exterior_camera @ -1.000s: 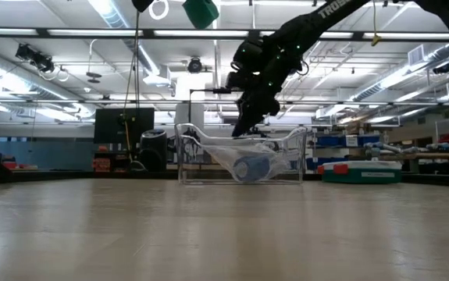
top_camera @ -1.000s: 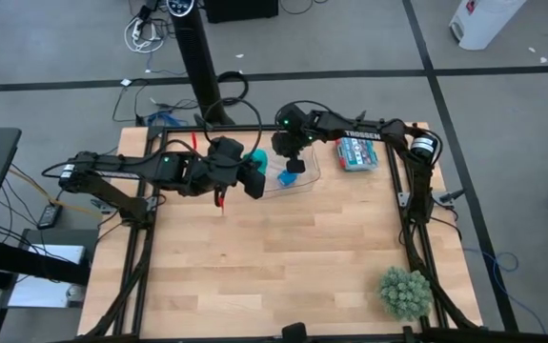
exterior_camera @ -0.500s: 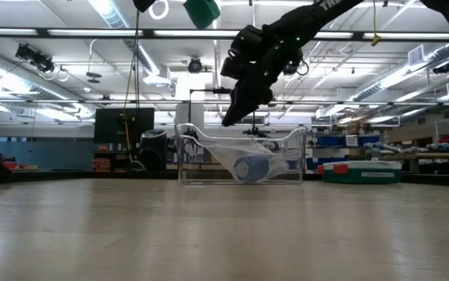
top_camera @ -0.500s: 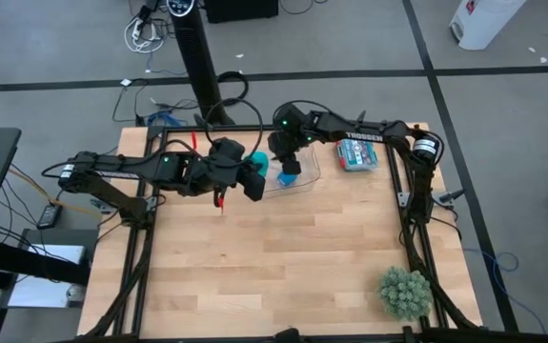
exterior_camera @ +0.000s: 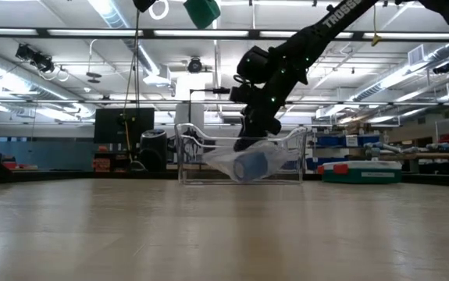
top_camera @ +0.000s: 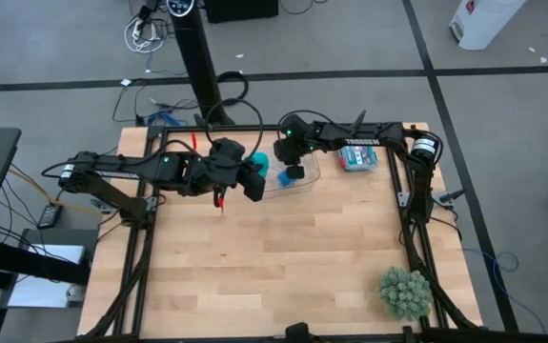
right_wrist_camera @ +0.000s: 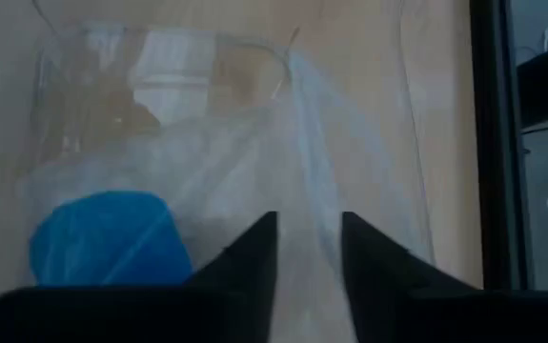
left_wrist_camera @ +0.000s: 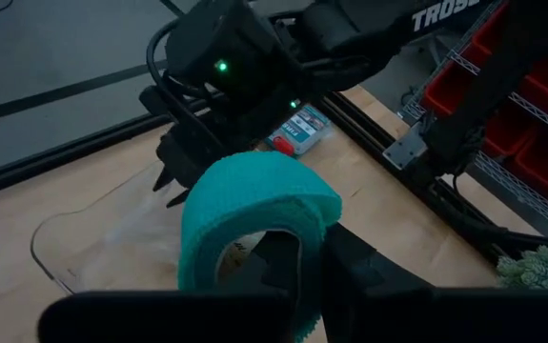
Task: Roll bandage
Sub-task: Put the sky blue bandage into the transparent zip bag
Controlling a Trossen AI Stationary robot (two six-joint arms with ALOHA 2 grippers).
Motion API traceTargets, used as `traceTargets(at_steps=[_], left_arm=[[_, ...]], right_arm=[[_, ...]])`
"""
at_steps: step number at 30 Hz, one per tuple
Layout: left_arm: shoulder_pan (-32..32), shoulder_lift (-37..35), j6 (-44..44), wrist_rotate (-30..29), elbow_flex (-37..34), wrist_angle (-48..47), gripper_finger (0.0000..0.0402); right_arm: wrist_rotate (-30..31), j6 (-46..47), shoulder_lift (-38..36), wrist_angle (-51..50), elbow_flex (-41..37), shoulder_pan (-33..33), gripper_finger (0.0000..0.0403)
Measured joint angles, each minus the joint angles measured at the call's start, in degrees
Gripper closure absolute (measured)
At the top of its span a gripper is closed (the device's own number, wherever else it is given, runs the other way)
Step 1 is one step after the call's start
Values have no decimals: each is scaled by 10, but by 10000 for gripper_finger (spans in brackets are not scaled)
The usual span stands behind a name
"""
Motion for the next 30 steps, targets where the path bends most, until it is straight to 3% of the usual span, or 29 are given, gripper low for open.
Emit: traceTargets(at_steps=[3,5,11,16,23,26,30], left_arm=[[0,0,0,0,0,0,371],[0,0,0,0,0,0,371],[0,0,0,0,0,0,370],[0,-2,0,0,0,0,370],[0,-2,1,0,0,0,370],[3,-2,3,0,0,-1,370],[3,-2,3,0,0,0,370]], right_arm=[[6,0,0,7,-1,0,369],[7,-1,0,3,-3,-2,393],[31,-1,-8,-10,0,-3,402],[31,-6,-65,-26,19,4,403],[-54,24,-164,-47,38,14,403],[-55,85,-144,-61,37,0,400],[-81,84,-81,-57,36,-16,373]])
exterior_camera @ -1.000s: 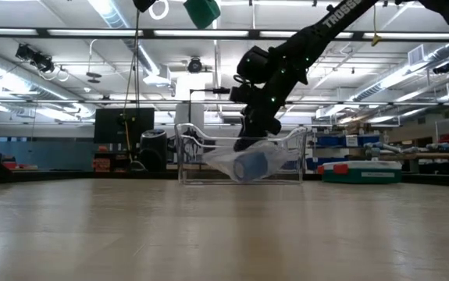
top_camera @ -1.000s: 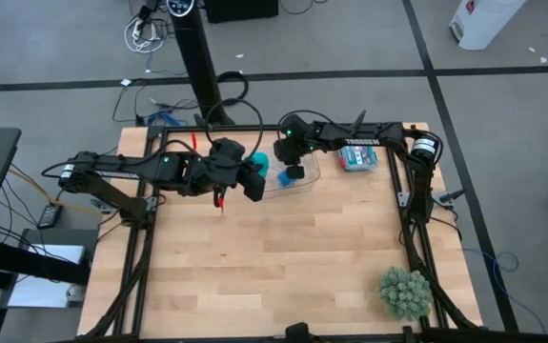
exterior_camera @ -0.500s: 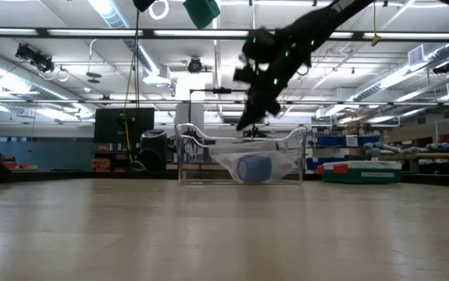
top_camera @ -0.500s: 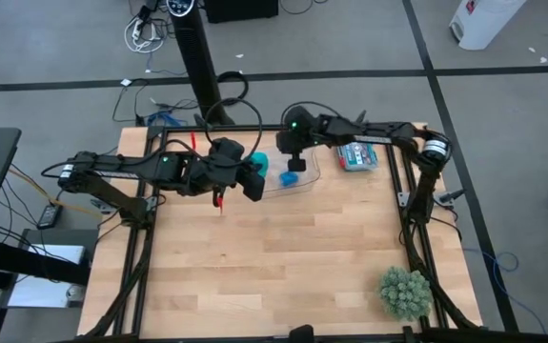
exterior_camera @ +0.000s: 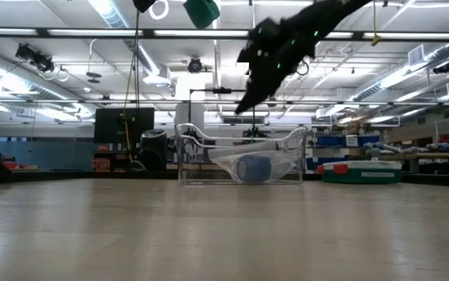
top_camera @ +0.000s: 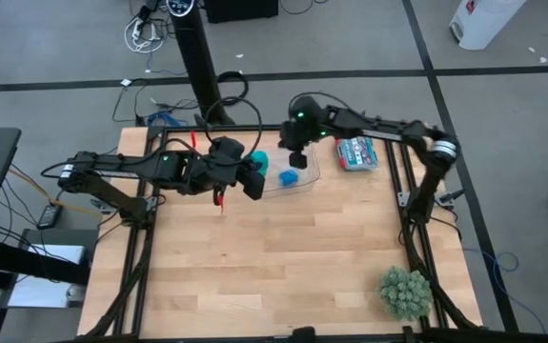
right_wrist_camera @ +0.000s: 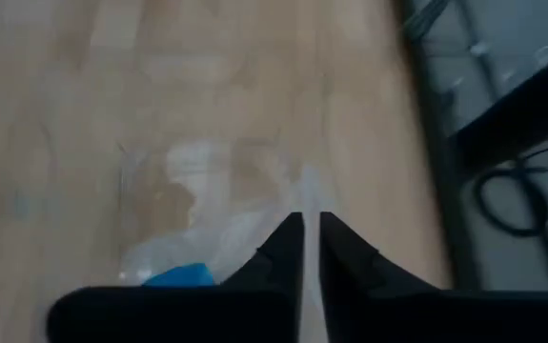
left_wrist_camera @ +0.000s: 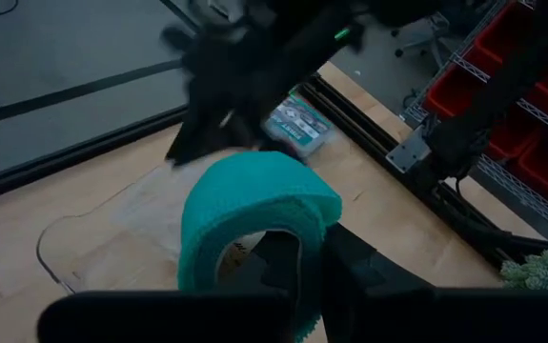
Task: Roll bandage
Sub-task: Put the sky blue bandage into the transparent zip bag
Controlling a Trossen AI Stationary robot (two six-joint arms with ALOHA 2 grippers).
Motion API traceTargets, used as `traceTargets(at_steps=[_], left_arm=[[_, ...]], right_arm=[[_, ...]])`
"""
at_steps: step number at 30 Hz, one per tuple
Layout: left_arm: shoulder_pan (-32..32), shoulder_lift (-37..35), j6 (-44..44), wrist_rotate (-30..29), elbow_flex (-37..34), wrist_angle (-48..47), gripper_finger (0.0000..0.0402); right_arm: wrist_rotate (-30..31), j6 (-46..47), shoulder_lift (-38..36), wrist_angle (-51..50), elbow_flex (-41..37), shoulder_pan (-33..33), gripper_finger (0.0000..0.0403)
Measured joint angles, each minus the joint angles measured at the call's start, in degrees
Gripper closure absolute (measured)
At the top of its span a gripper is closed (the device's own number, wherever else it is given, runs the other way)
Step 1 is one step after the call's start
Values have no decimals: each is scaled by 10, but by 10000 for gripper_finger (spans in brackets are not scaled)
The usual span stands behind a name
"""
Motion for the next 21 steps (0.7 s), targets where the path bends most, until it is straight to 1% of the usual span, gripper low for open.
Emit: traceTargets(at_steps=[3,8,11,13,15,21], left_arm=[[0,0,0,20,0,0,370],[0,0,0,49,0,0,370],[0,0,0,54,0,-1,370],[0,0,0,56,0,-2,370],[0,0,0,57,0,-2,370],[0,0,0,61,0,-7,370]], right_arm=[[-9,-17,48,-12,-1,-1,331],[-1,-15,79,-8,0,3,248],[27,-26,93,-8,-1,7,212],[50,-41,97,-4,0,10,201],[61,-52,99,-8,0,12,198],[56,-49,82,-12,0,18,216]])
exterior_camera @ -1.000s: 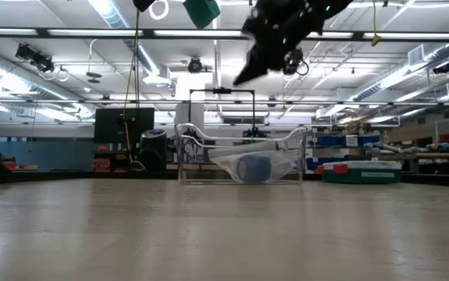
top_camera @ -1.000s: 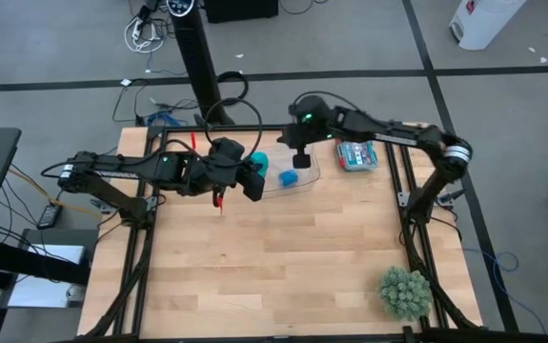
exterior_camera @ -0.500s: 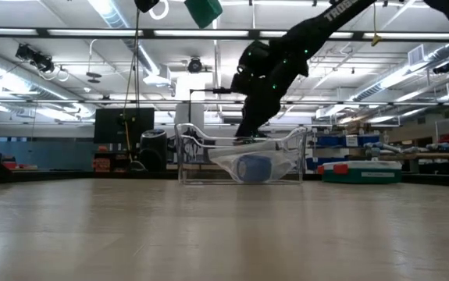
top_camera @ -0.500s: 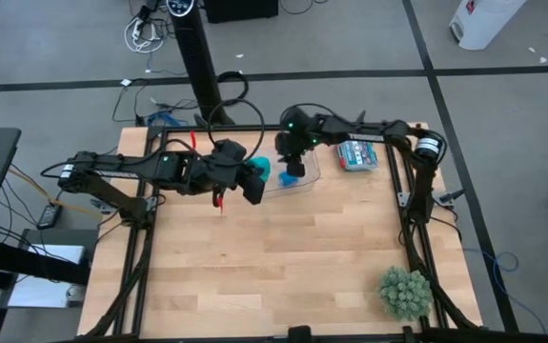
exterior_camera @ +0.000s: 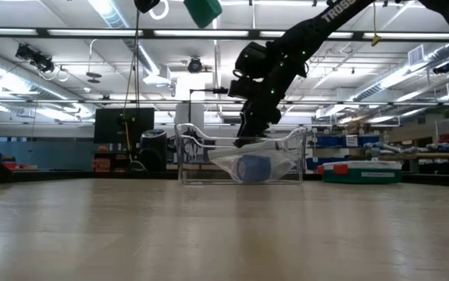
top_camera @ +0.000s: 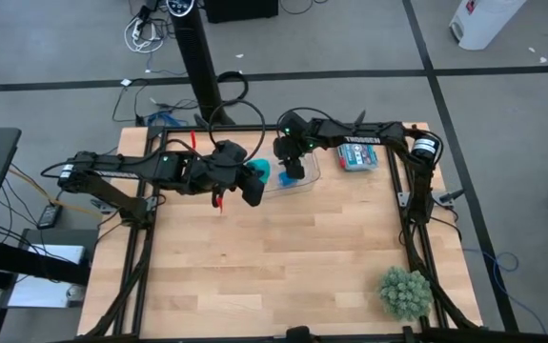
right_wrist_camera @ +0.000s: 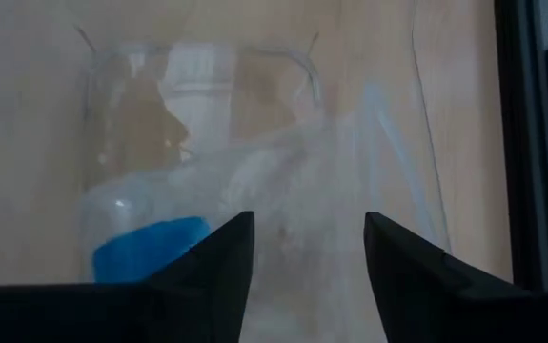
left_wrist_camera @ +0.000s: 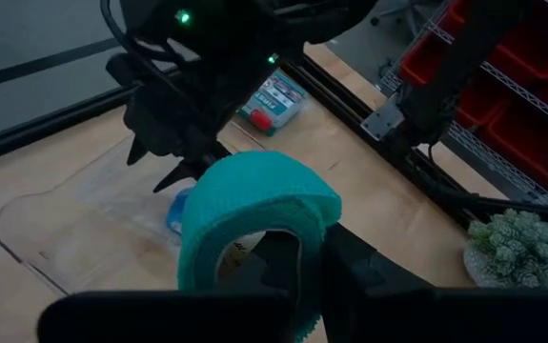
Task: Roll bandage
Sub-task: Put the sky blue bandage into the transparent zip bag
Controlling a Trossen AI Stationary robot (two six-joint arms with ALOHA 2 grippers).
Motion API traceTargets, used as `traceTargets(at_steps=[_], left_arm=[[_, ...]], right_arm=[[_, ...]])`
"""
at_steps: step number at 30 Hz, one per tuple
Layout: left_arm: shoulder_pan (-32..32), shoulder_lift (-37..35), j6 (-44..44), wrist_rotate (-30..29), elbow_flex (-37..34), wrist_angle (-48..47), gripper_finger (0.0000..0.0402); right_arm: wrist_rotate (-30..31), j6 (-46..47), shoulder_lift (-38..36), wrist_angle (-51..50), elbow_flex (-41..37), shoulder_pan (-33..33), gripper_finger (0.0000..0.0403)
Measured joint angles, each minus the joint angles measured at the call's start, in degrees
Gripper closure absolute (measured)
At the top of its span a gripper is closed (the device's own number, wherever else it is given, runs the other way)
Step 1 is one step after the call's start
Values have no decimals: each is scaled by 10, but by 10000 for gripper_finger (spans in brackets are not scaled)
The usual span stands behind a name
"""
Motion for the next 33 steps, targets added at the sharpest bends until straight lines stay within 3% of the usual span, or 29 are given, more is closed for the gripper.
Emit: traceTargets(at_steps=[14,21,25,30,33], left_arm=[[0,0,0,0,0,-9,370],[0,0,0,0,0,-10,370],[0,0,0,0,0,-10,370],[0,0,0,0,0,-12,370],[0,0,0,-1,0,-12,370]], right_arm=[[1,0,17,48,1,-17,231],[-2,-4,49,27,0,-33,250],[6,-4,57,7,-1,-33,288],[4,-5,56,8,0,-33,389],[-1,-4,55,3,0,-34,399]])
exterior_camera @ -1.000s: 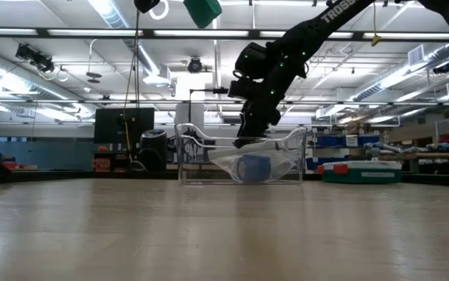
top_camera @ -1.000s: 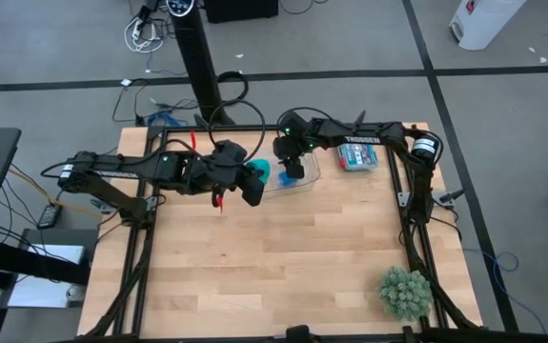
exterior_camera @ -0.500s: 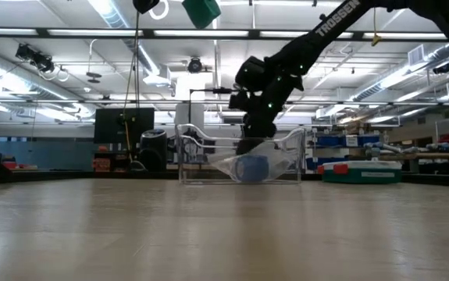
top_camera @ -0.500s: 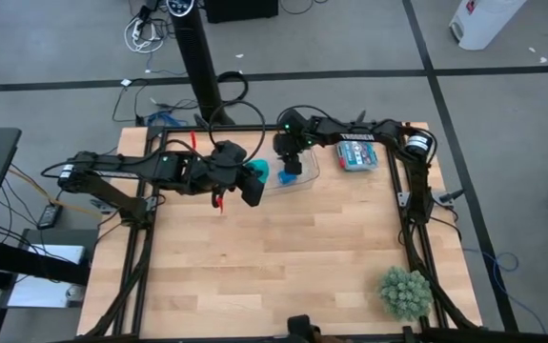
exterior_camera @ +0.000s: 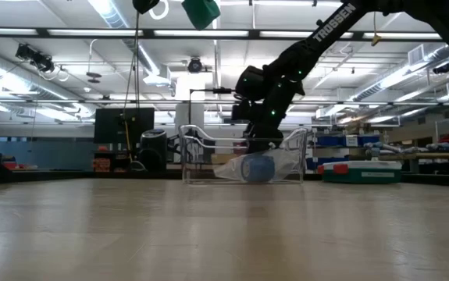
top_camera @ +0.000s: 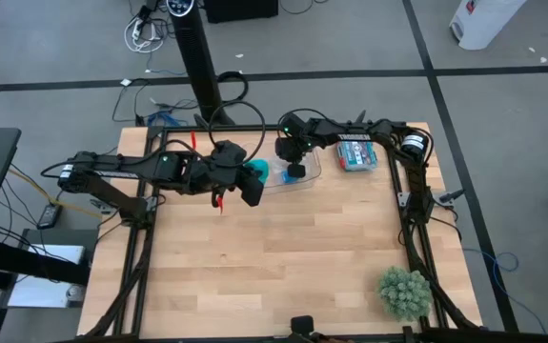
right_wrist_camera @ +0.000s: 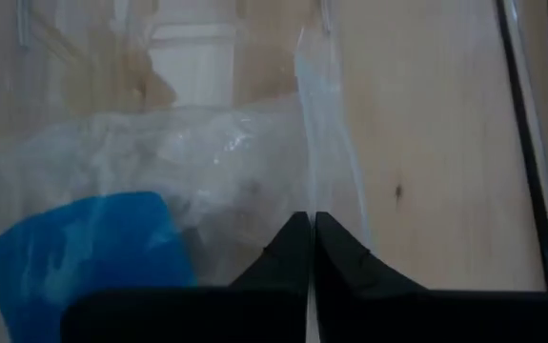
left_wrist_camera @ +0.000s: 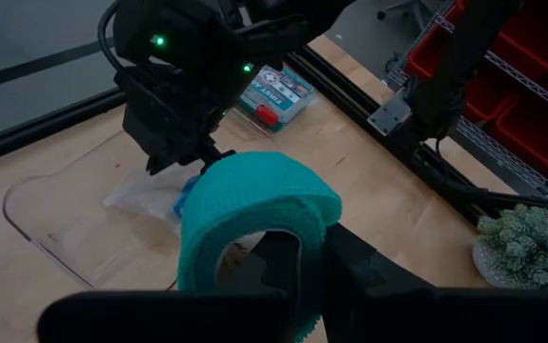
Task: Roll bandage
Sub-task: Put the sky blue bandage into the transparent zip bag
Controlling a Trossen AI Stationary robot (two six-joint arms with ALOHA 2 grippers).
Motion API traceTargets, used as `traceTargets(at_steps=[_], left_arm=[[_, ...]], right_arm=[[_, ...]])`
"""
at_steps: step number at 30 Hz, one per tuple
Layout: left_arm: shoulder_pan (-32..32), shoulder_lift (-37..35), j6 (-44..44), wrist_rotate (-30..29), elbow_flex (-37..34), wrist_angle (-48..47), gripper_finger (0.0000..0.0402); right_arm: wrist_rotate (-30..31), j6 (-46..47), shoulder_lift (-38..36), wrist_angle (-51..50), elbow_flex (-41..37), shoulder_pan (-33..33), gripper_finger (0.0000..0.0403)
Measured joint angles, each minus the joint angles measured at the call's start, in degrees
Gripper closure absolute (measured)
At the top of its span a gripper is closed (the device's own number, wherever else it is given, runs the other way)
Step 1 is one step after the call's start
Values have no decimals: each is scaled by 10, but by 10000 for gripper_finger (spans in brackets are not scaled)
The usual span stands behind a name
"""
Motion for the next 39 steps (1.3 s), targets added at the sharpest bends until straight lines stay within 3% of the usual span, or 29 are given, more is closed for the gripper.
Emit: traceTargets(at_steps=[5,10,18,24,28,33,39], left_arm=[[0,0,0,-2,0,1,370],[1,0,0,-3,0,1,370],[33,-5,0,4,0,5,370],[72,-6,92,69,28,9,370],[90,-5,155,77,47,27,370],[112,-3,199,139,58,73,370],[113,-2,206,175,58,95,370]], right_arm=[[2,2,-28,-34,5,0,402],[-5,2,-106,-53,6,5,403],[-73,25,-242,-116,7,22,403],[-83,50,-352,-148,7,73,403],[-131,62,-407,-152,7,114,403],[-141,110,-407,-157,7,164,403],[-127,140,-333,-162,7,209,403]])
